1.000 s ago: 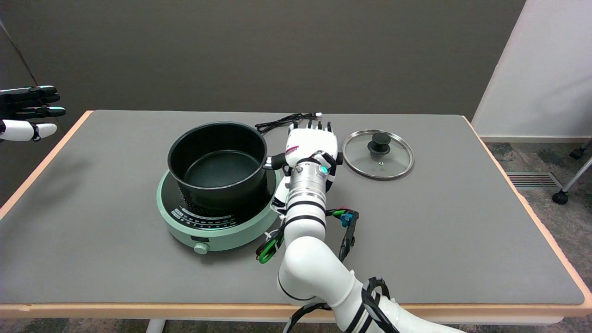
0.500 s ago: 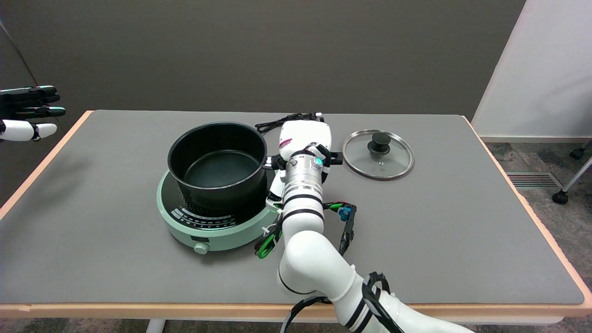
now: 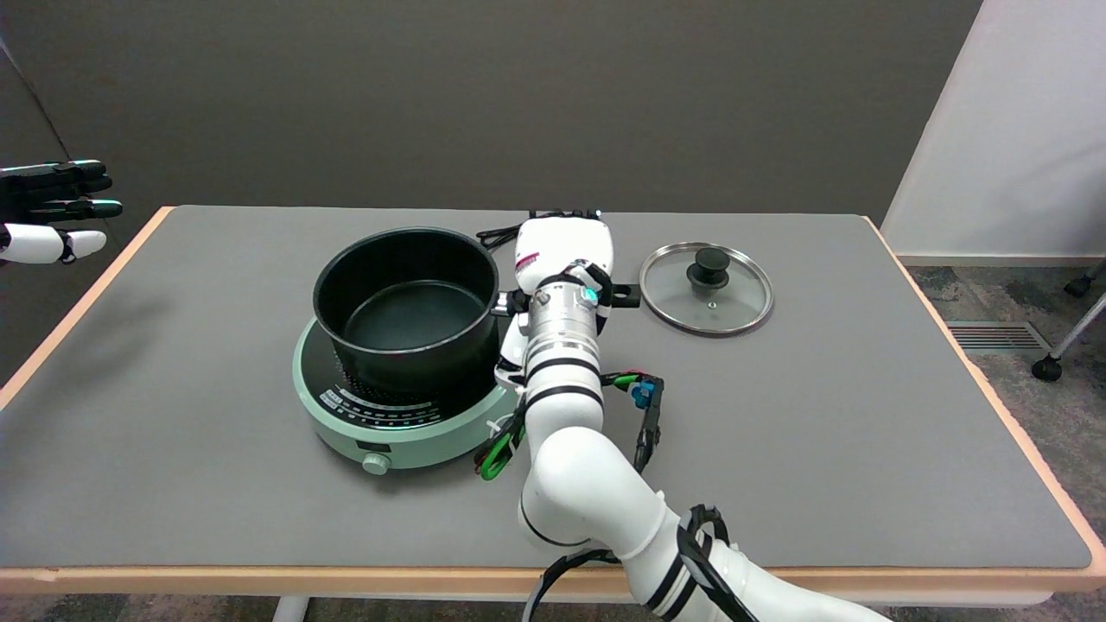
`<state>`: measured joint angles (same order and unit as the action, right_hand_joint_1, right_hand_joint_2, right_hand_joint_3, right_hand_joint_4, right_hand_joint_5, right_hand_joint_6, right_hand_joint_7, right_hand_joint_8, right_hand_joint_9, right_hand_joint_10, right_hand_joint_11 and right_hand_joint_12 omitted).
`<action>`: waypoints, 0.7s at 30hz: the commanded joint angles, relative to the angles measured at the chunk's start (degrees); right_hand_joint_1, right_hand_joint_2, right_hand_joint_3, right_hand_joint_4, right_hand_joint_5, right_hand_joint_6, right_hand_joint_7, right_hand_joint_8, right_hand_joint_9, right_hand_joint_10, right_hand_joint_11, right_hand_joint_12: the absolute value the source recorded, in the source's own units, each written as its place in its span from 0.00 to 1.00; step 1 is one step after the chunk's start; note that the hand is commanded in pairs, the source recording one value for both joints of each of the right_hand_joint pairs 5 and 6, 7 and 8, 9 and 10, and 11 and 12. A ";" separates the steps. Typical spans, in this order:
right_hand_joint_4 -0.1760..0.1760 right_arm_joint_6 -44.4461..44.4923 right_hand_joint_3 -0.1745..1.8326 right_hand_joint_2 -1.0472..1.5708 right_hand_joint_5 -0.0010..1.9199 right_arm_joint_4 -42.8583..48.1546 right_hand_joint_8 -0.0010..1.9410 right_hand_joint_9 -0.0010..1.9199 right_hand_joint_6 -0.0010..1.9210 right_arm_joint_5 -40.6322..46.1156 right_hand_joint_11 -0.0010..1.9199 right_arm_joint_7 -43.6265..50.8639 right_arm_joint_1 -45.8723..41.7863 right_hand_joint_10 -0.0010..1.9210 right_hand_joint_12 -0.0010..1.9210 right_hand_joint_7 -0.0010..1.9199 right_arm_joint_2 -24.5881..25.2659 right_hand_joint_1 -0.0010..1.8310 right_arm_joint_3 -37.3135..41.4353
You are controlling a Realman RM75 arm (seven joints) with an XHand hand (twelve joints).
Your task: Pick up the pot.
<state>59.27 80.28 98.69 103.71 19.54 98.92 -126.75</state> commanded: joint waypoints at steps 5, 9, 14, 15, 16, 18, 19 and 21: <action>0.68 2.00 0.84 0.07 0.43 1.79 0.43 0.43 0.43 0.09 0.43 2.02 -2.84 0.43 0.43 0.43 0.83 0.67 -1.01; 0.74 2.87 0.97 0.06 0.39 1.85 0.38 0.39 0.39 0.01 0.39 2.02 -3.82 0.39 0.39 0.39 0.99 0.66 -1.24; 0.95 3.51 1.00 0.05 0.38 1.85 0.38 0.38 0.38 0.15 0.38 2.02 -4.11 0.38 0.38 0.38 1.15 0.66 -1.32; 0.77 3.88 1.00 0.05 0.39 1.87 0.38 0.39 0.39 0.28 0.39 2.02 -4.16 0.39 0.39 0.39 1.15 0.66 -1.32; 0.77 4.07 1.00 0.05 0.39 1.93 0.39 0.39 0.39 0.33 0.39 2.02 -4.22 0.39 0.39 0.39 1.15 0.67 -1.32; 0.77 4.23 1.00 0.05 0.40 1.93 0.39 0.40 0.40 0.33 0.40 2.02 -4.40 0.40 0.40 0.40 1.15 0.67 -1.24; 0.77 4.23 1.00 0.05 0.40 1.93 0.40 0.40 0.40 0.33 0.40 2.02 -4.43 0.40 0.40 0.40 1.15 0.67 -1.24; 0.77 4.23 1.00 0.05 0.41 2.03 0.40 0.41 0.41 0.33 0.41 2.02 -4.48 0.41 0.41 0.41 1.15 0.67 -1.24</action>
<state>61.56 81.74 98.82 105.31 16.64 99.73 -127.66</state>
